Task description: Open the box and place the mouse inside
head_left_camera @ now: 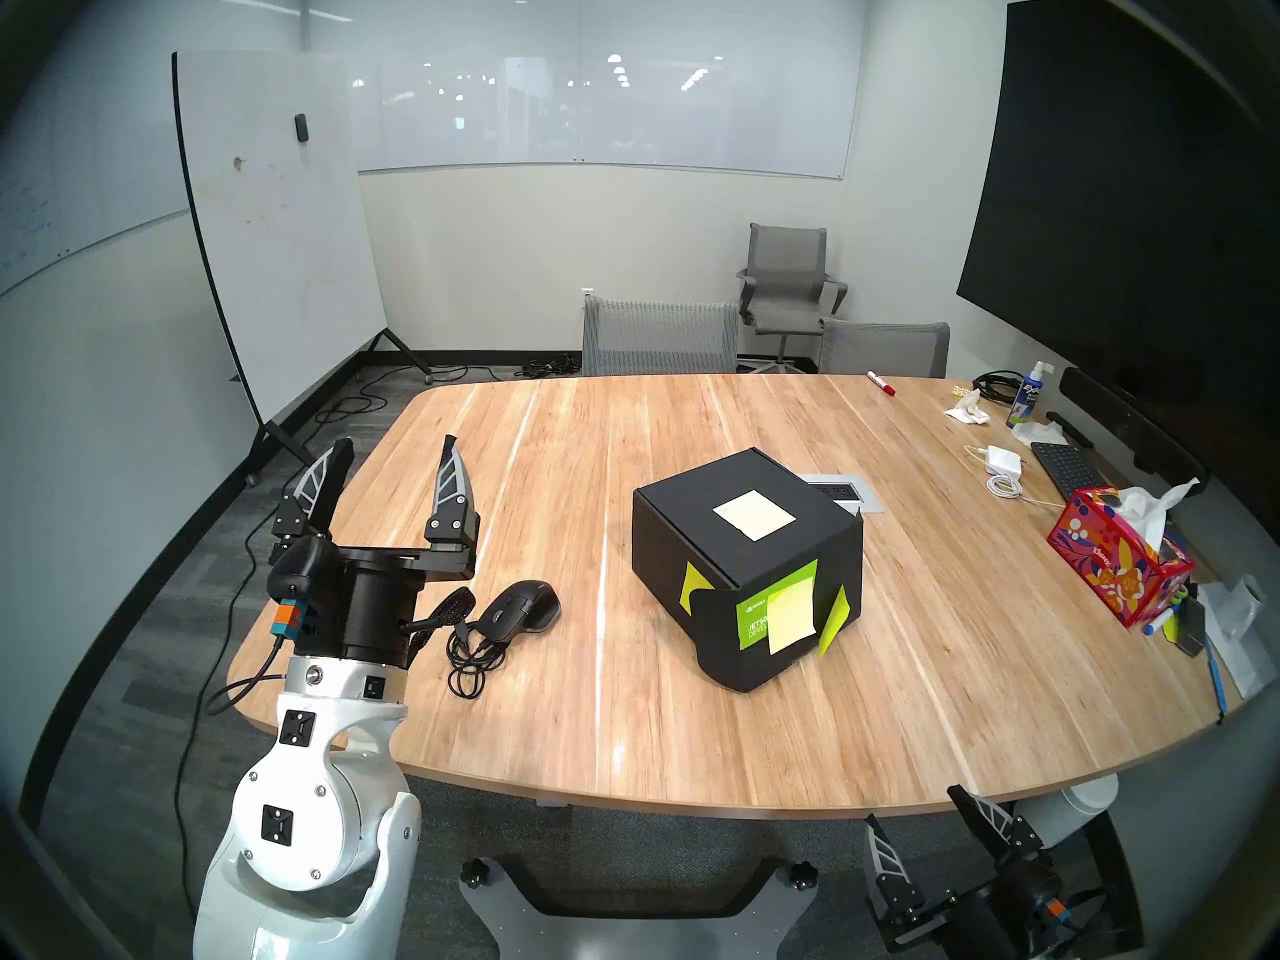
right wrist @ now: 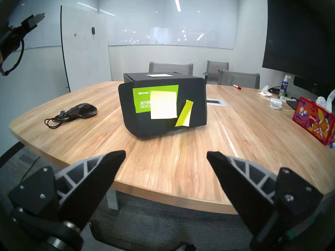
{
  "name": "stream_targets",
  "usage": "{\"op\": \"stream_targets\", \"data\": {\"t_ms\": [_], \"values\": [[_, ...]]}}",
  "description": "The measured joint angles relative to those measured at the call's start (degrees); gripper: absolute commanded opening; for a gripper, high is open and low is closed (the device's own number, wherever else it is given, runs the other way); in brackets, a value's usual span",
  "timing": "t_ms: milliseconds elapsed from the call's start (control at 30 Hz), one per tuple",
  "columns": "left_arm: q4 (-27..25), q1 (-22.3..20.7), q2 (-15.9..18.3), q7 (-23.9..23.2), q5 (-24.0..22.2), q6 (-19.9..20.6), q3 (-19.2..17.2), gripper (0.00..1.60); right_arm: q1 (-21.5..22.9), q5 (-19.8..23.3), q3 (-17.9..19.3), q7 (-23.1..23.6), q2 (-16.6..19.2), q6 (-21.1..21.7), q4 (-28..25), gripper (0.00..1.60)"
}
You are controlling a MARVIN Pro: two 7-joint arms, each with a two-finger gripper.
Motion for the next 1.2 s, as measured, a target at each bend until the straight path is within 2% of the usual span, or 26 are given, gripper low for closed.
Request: {"op": "stream_targets", "data": {"t_ms": [1200], "values": [[0.00,0.00,0.00,0.00,0.00,0.00,0.00,1.60,0.00,-0.54,0.91,2.67,-2.90,0.00,-0.17,1.60]]}}
